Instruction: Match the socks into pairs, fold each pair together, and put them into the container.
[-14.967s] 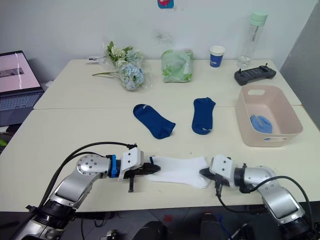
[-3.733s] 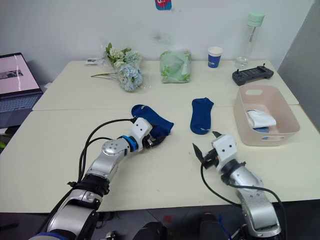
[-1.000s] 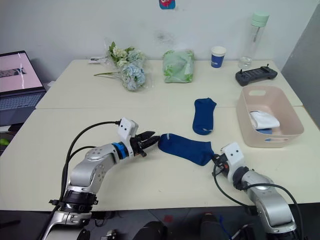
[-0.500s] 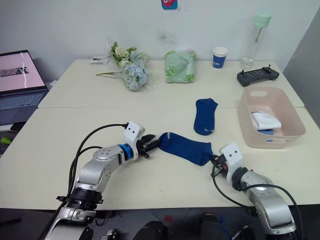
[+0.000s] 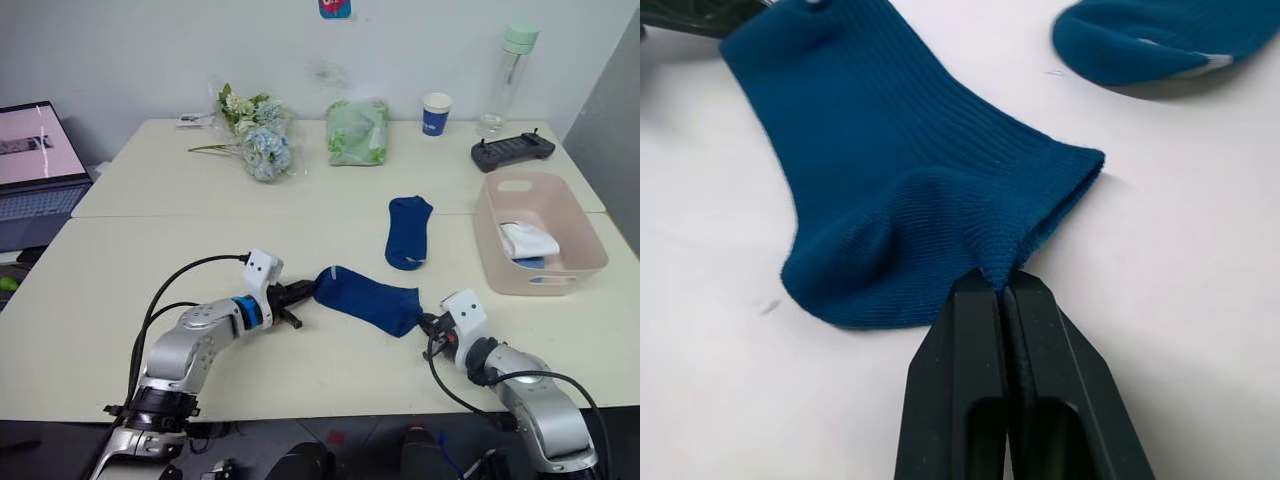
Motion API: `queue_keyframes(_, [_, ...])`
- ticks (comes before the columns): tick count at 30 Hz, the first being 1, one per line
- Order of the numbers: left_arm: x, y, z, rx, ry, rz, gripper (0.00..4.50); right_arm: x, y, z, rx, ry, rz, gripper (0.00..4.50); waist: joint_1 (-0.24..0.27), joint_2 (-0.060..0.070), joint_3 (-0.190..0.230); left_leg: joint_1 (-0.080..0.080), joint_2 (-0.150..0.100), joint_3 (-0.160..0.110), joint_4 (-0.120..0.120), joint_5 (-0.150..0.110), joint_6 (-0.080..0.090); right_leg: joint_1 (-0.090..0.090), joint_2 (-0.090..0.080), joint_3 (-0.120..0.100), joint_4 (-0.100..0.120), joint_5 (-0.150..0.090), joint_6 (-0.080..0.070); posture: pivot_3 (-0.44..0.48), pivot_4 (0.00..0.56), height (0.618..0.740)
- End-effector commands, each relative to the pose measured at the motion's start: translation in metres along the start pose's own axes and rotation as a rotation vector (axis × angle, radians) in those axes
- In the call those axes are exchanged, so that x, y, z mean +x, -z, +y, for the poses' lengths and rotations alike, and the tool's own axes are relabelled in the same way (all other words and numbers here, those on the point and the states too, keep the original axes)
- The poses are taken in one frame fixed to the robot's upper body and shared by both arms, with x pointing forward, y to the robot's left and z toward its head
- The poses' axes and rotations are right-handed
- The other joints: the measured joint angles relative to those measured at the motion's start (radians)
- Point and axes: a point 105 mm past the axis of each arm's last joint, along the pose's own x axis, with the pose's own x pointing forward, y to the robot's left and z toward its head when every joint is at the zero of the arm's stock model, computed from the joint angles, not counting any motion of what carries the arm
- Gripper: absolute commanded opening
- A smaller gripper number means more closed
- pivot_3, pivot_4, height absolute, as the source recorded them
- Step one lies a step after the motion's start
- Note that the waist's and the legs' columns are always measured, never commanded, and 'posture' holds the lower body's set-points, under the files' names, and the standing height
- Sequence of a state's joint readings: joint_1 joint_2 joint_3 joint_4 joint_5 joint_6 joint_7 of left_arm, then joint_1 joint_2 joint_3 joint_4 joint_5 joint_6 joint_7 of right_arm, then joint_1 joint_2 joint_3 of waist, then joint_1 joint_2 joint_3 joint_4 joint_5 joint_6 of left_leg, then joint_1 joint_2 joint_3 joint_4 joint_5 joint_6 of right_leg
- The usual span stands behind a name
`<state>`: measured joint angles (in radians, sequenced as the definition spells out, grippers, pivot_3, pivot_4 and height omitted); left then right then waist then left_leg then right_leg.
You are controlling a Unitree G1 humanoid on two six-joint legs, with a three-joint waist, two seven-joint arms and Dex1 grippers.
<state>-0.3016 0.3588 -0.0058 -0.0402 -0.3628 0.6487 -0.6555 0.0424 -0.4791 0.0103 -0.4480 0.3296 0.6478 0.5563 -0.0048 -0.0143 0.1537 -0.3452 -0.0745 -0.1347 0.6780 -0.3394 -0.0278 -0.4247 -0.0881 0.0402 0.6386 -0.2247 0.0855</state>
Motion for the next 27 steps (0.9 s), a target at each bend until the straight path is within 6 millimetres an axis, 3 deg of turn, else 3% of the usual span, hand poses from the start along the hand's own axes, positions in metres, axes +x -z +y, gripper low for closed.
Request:
queue_keyframes(1, [-0.023, -0.014, -0.023, -0.054, 0.063, -0.04, 0.01, -0.011, -0.022, 0.006, -0.058, -0.093, -0.042, 0.0, -0.001, 0.0, 0.0, 0.0, 0.0, 0.0, 0.0, 0.0, 0.0, 0.0, 0.0, 0.0, 0.0, 0.0, 0.0, 0.0, 0.15, 0.74])
queue_keyframes(4, [-0.042, -0.004, -0.029, -0.069, 0.041, 0.001, 0.01, -0.015, -0.022, 0.0, -0.072, -0.1, -0.02, 0.0, -0.003, 0.0, 0.0, 0.0, 0.0, 0.0, 0.0, 0.0, 0.0, 0.0, 0.0, 0.0, 0.0, 0.0, 0.0, 0.0, 0.15, 0.74])
queue_keyframes(7, [-0.059, 0.013, -0.035, -0.122, -0.016, 0.013, 0.01, -0.017, -0.026, 0.006, -0.038, -0.18, 0.0, 0.0, -0.003, 0.0, 0.0, 0.0, 0.0, 0.0, 0.0, 0.0, 0.0, 0.001, 0.0, 0.0, 0.0, 0.0, 0.0, 0.0, 0.15, 0.74])
queue_keyframes(14, [-0.065, 0.033, -0.04, -0.132, -0.135, 0.017, 0.01, -0.011, -0.019, 0.0, -0.075, -0.2, 0.053, 0.0, 0.008, -0.001, 0.001, 0.0, 0.0, -0.001, 0.0, 0.0, 0.0, 0.003, 0.0, -0.001, -0.003, 0.0, 0.0, 0.0, 0.15, 0.74])
queue_keyframes(17, [-0.06, 0.03, -0.036, -0.136, -0.144, -0.02, 0.0, -0.011, -0.013, 0.002, -0.095, -0.232, 0.077, 0.68, 0.007, -0.001, 0.001, 0.0, 0.0, 0.0, 0.0, 0.0, 0.0, 0.003, 0.0, -0.001, -0.004, 0.0, 0.0, 0.0, 0.15, 0.74])
queue_keyframes(19, [-0.058, 0.028, -0.035, -0.124, -0.145, -0.028, 0.0, -0.013, -0.012, 0.002, -0.098, -0.244, 0.08, 1.37, 0.008, -0.001, 0.001, 0.0, 0.0, -0.001, 0.0, 0.0, 0.0, 0.003, 0.0, -0.001, -0.004, 0.0, 0.0, 0.0, 0.15, 0.74])
queue_keyframes(22, [-0.059, 0.033, -0.029, -0.143, -0.166, -0.019, 0.64, -0.017, -0.013, -0.004, -0.09, -0.221, 0.072, 2.42, 0.008, -0.001, 0.001, 0.0, 0.0, 0.0, 0.0, 0.0, 0.0, 0.003, 0.0, -0.001, -0.005, 0.0, 0.0, 0.0, 0.15, 0.74])
queue_keyframes(27, [-0.064, 0.034, -0.029, -0.154, -0.15, -0.015, 2.19, -0.023, -0.015, -0.023, -0.109, -0.14, 0.059, 4.21, 0.007, -0.001, 0.001, 0.0, 0.0, 0.0, 0.0, 0.0, 0.0, 0.003, 0.0, -0.001, -0.005, 0.0, 0.0, 0.0, 0.15, 0.74])
